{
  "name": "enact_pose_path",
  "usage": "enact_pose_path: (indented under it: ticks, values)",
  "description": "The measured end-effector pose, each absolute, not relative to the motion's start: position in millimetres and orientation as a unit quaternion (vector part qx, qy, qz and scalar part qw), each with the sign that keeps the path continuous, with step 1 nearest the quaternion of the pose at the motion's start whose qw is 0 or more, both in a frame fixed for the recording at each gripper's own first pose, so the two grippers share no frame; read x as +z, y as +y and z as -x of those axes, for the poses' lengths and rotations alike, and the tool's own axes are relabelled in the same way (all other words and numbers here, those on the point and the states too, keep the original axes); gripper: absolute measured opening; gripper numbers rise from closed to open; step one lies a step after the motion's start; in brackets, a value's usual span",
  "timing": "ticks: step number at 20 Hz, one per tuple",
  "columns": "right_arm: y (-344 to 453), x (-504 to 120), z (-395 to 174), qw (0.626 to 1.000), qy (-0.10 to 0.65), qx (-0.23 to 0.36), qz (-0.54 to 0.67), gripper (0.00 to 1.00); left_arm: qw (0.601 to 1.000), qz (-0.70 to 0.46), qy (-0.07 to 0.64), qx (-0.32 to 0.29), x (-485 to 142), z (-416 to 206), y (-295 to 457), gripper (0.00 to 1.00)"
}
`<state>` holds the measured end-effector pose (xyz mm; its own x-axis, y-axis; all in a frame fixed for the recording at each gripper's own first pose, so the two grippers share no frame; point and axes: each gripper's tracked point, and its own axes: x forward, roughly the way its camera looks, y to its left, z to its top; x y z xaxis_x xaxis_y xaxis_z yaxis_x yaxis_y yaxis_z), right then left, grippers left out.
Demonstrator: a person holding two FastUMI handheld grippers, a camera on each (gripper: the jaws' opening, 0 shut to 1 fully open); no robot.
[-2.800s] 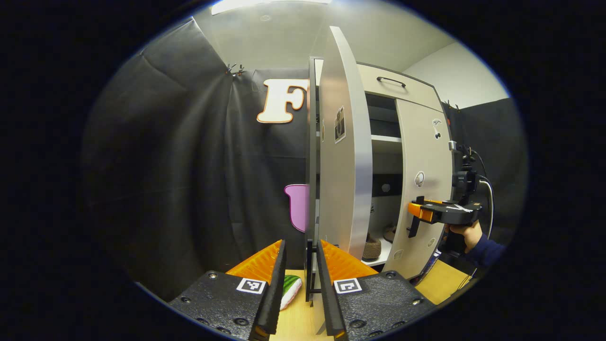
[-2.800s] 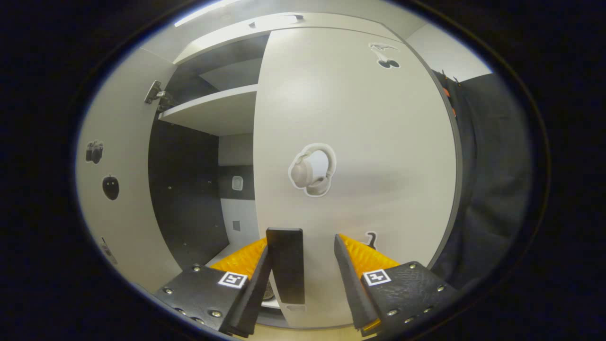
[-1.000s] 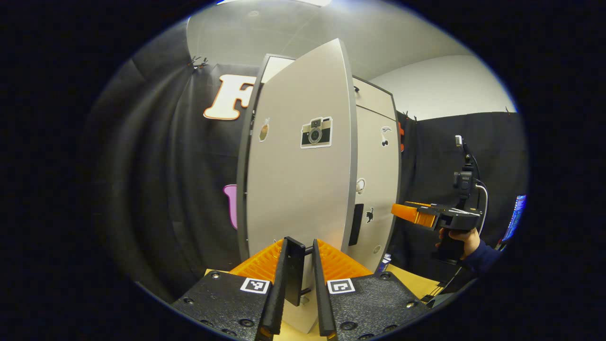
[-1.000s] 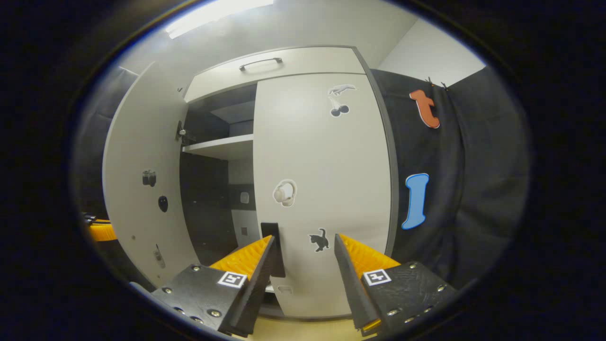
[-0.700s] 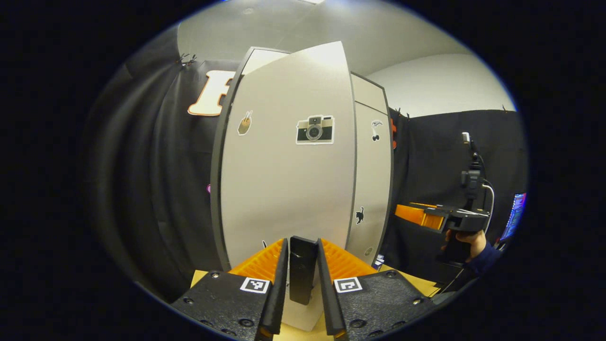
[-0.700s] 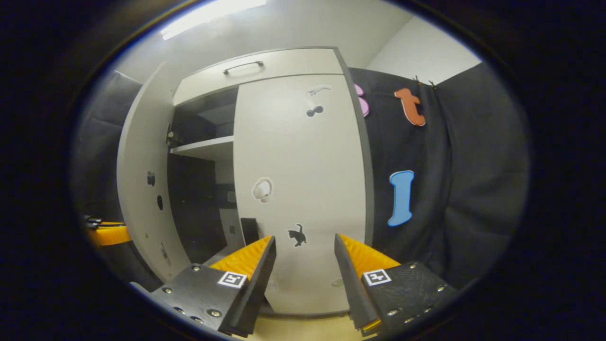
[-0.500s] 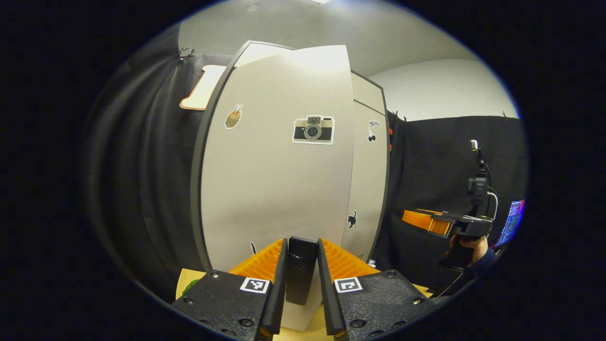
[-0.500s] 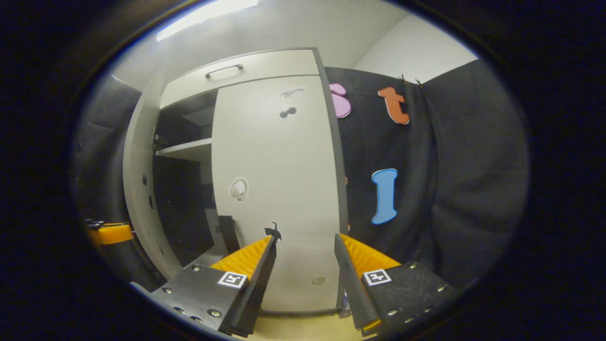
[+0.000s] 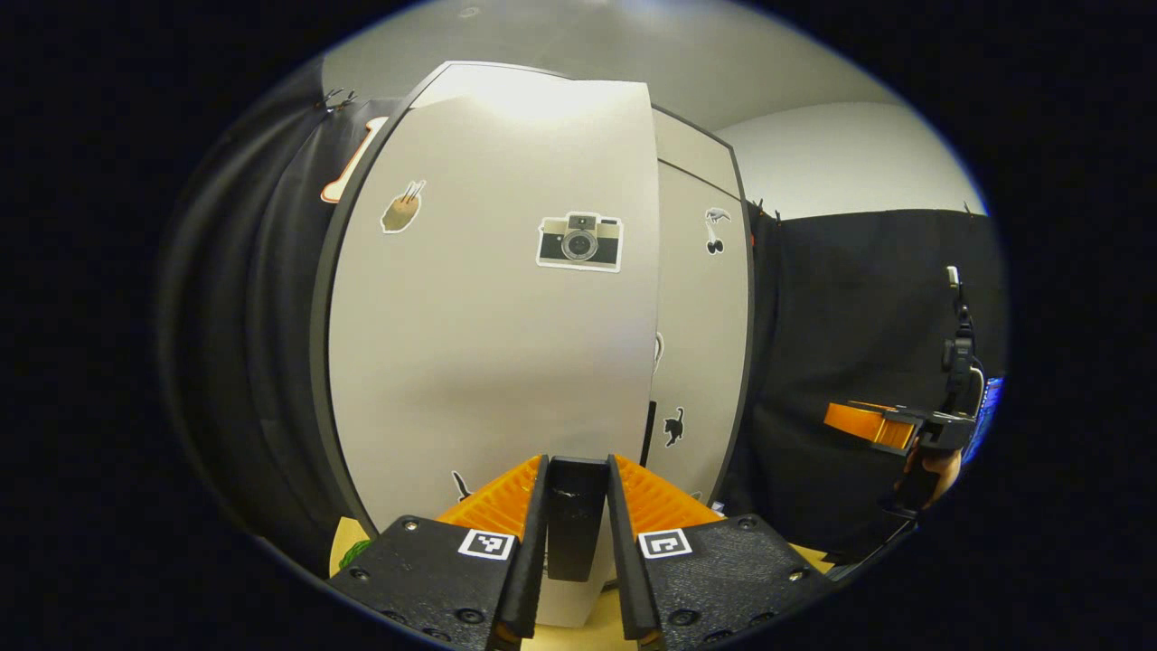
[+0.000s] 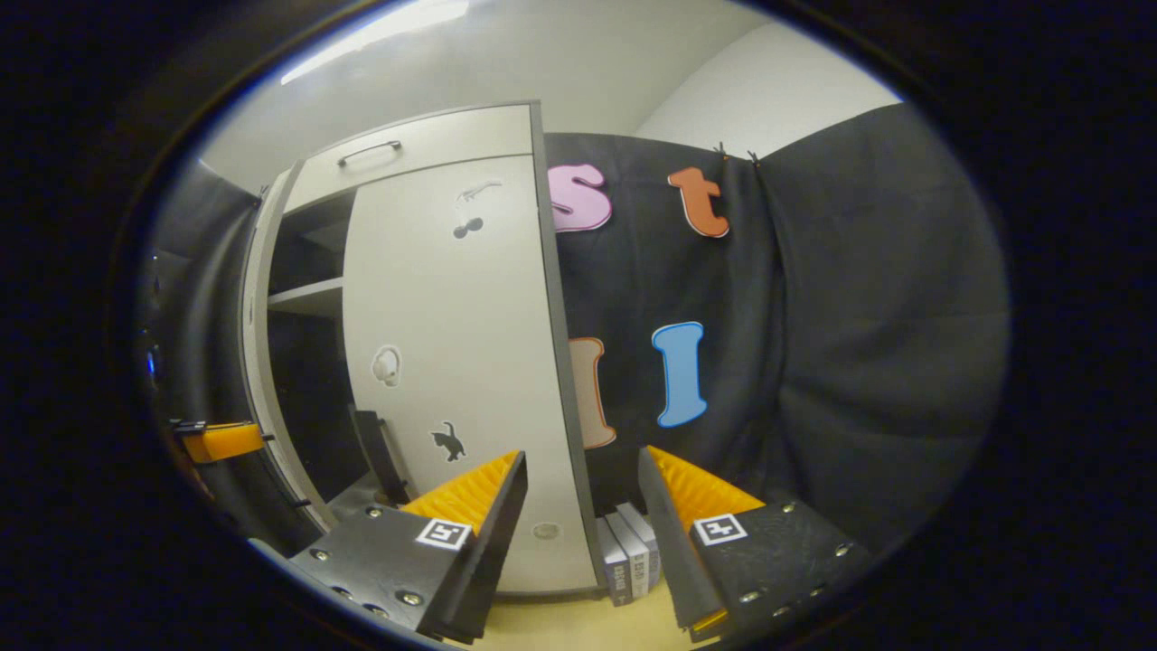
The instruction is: Grab one shoe with the right hand and put it into the shoe cabinet, grab the other shoe with the left hand and put it into the shoe cabinet; then close the right door with the right hand and the left door with the left hand.
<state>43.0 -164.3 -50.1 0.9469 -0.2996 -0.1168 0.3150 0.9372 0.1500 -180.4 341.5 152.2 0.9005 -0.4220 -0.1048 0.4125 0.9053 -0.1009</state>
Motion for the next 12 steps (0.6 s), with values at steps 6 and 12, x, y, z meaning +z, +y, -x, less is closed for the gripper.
enact_pose_path:
  ticks: [6,12]
  values:
    - [-185,-52,-35,0.981,0.047,-0.173,-0.078,0.72,0.978,0.024,0.06,-0.198,149,157,335,0.39]
    - [-202,-52,-28,0.979,0.045,-0.186,-0.074,0.72,0.984,0.018,0.058,-0.166,143,137,337,0.6]
